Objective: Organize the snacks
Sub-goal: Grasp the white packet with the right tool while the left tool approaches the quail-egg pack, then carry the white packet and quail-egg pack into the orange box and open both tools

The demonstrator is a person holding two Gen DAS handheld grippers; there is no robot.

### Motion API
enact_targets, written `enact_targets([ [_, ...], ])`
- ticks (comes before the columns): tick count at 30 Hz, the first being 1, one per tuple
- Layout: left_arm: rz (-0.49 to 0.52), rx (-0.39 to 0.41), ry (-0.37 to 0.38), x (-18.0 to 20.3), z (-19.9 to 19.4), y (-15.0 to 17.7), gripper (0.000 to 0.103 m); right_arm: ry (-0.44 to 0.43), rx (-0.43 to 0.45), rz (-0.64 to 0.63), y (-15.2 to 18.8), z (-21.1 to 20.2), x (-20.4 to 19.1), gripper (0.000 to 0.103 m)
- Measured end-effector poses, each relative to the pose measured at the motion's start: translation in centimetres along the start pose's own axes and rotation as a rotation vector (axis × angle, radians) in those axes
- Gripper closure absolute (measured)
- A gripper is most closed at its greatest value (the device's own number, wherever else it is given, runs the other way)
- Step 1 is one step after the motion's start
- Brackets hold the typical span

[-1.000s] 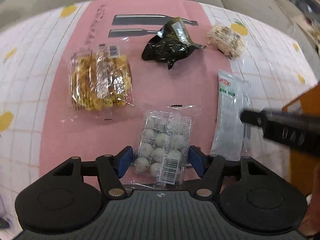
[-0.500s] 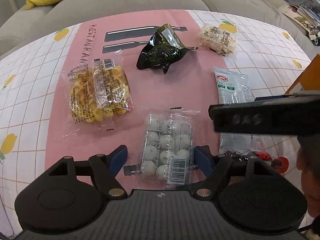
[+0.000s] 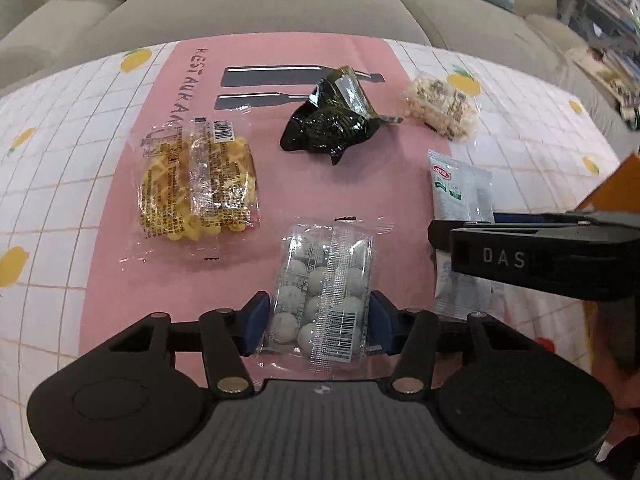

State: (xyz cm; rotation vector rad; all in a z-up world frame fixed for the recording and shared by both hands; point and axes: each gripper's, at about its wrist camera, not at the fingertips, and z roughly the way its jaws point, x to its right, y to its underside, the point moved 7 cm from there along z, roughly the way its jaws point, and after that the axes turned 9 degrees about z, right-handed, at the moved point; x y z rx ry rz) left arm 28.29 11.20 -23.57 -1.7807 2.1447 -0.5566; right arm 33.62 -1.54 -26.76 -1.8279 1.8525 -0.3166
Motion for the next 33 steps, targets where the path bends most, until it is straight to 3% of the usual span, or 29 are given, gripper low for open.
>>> enact_targets([
  [11, -0.059, 0.082, 0.012, 1.3, -5.0, -2.1, 0.042, -0.070, 0.106, -0.018, -2.7, -4.4, 0.3, 0.054],
  [19, -0.047, 0.136, 0.034, 4.7, -11.3, -3.7, 0.042, -0.189, 0.129, -0.054, -3.9, -12.5, 1.4, 0.054],
  [25, -0.034, 0.170, 0.107, 9.7, -15.9, -4.1, 0.042, -0.216, 0.139, -0.051, -3.4, -18.9, 6.0, 0.053],
  [33, 0.009, 0.165, 0.276, 18.4, -18.0, -4.6, 0.042, -0.152, 0.103, -0.068, -1.5, -26.3, 14.9, 0.053],
])
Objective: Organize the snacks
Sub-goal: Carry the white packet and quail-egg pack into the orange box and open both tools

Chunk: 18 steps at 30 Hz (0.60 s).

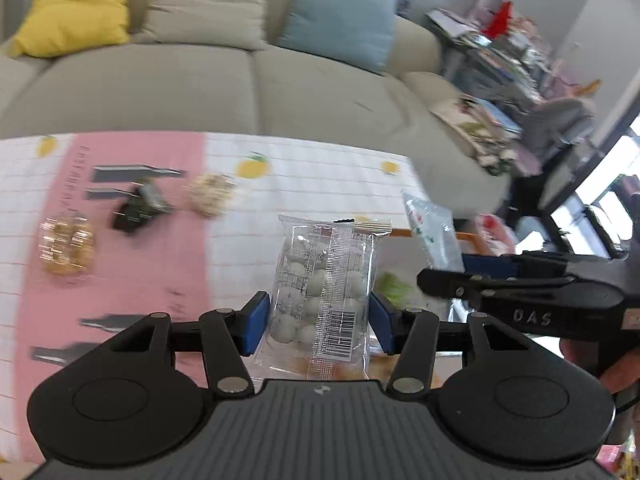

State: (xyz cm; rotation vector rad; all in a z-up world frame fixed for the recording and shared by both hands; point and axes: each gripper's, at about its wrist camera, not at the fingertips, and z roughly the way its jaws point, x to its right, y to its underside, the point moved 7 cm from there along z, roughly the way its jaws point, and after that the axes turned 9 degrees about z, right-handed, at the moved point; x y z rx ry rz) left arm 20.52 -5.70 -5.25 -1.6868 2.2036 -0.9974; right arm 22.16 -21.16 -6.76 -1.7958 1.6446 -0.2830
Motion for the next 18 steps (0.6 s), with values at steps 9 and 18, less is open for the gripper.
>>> enact_targets([
  [9, -0.019, -0.100, 0.161, 8.2, 6.0, -0.1, 0.042, 0.142, -0.075, -0.042, 3.1, -4.1, 8.6, 0.053],
  [18, -0.007, -0.194, 0.138, 12.6, 13.8, 1.3, 0.042, 0.207, -0.238, -0.116, 4.7, -0.2, 15.3, 0.053],
])
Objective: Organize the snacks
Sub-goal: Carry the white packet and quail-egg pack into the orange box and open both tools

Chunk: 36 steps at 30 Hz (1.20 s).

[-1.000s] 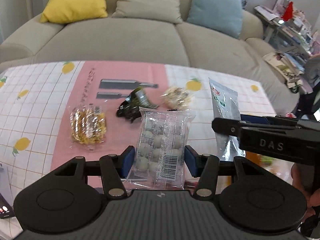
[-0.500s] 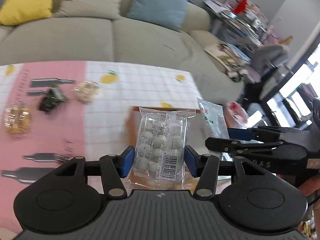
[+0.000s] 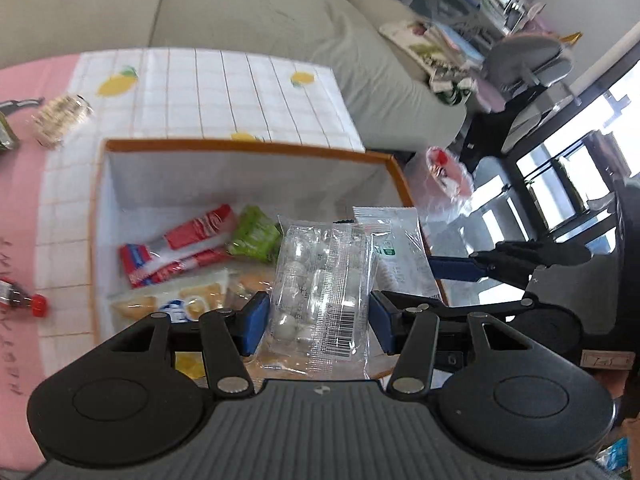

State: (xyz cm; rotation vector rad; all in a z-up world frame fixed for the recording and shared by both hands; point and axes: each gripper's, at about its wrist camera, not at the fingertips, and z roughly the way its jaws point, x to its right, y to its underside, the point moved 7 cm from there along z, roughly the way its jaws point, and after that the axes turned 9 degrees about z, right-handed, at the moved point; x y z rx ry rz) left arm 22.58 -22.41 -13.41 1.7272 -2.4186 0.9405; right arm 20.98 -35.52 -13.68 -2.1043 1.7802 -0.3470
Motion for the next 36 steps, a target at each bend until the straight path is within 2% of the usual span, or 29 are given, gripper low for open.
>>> enact_targets([
  [5, 0.009, -0.059, -0.041, 0.7, 3.1, 0.3, 0.042, 0.004, -0.077, -0.081, 0.1, 2.5, 1.1, 0.053],
  [11, -0.057, -0.120, -0.037, 0.5, 5.3, 0.7, 0.042, 0.019, -0.169, -0.168, 0.5, 5.0, 1.9, 0.053],
  [15, -0.104, -0.164, -0.020, 0.5, 6.7, 1.0, 0.042, -0.001, -0.224, -0.210, 0.9, 6.3, 2.1, 0.053],
  [18, -0.090, -0.171, -0.022, 0.6, 7.1, 0.9, 0.041, -0.015, -0.232, -0.246, 1.1, 6.7, 1.7, 0.053],
  [21, -0.081, -0.212, -0.018, 0.7, 7.6, 0.9, 0.039, -0.031, -0.245, -0.274, 1.3, 6.9, 1.4, 0.053],
  [26, -0.059, -0.233, -0.001, 0.8, 7.9, 0.7, 0.037, -0.017, -0.277, -0.304, 1.6, 7.7, 1.7, 0.053],
  [33, -0.057, -0.233, 0.059, 0.7, 7.4, 0.3, 0.026, 0.007, -0.291, -0.324, 1.4, 7.5, 1.5, 0.052],
  [36, -0.050, -0.229, 0.058, 0.4, 7.1, 0.2, 0.029, 0.025, -0.294, -0.332, 1.4, 7.3, 1.3, 0.051],
])
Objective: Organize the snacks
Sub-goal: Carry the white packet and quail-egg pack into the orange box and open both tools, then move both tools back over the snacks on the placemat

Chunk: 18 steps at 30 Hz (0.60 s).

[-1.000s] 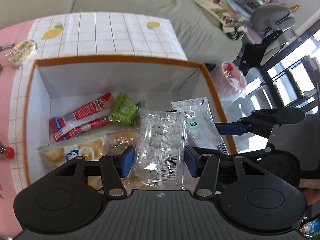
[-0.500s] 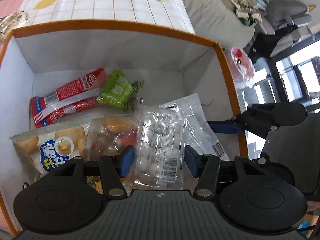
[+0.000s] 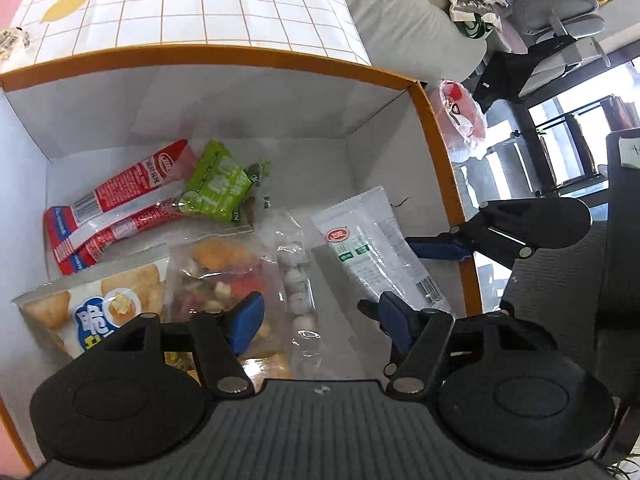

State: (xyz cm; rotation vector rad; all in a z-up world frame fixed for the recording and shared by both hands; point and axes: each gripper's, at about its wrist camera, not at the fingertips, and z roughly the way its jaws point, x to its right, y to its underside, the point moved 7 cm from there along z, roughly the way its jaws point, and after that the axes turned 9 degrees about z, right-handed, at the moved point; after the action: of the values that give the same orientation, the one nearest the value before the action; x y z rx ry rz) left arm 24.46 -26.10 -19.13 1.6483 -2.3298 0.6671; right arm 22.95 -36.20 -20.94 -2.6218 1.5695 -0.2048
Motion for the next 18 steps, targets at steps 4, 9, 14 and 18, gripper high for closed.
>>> enact_targets([
  [4, -0.007, 0.021, 0.010, -0.3, -1.1, 0.0, 0.031, 0.005, 0.004, 0.019, 0.1, 0.0, 0.2, 0.051],
  [9, 0.034, 0.067, -0.063, -1.1, -3.4, 0.1, 0.031, 0.008, 0.006, 0.064, 0.1, 0.4, 0.3, 0.051],
  [14, 0.066, 0.090, -0.108, -1.4, -5.2, 0.6, 0.031, 0.017, -0.003, 0.076, -0.2, 0.9, 0.1, 0.050],
  [18, 0.086, 0.088, -0.129, -1.6, -5.7, 0.9, 0.031, 0.042, -0.028, 0.067, -0.2, 1.1, -0.3, 0.046],
])
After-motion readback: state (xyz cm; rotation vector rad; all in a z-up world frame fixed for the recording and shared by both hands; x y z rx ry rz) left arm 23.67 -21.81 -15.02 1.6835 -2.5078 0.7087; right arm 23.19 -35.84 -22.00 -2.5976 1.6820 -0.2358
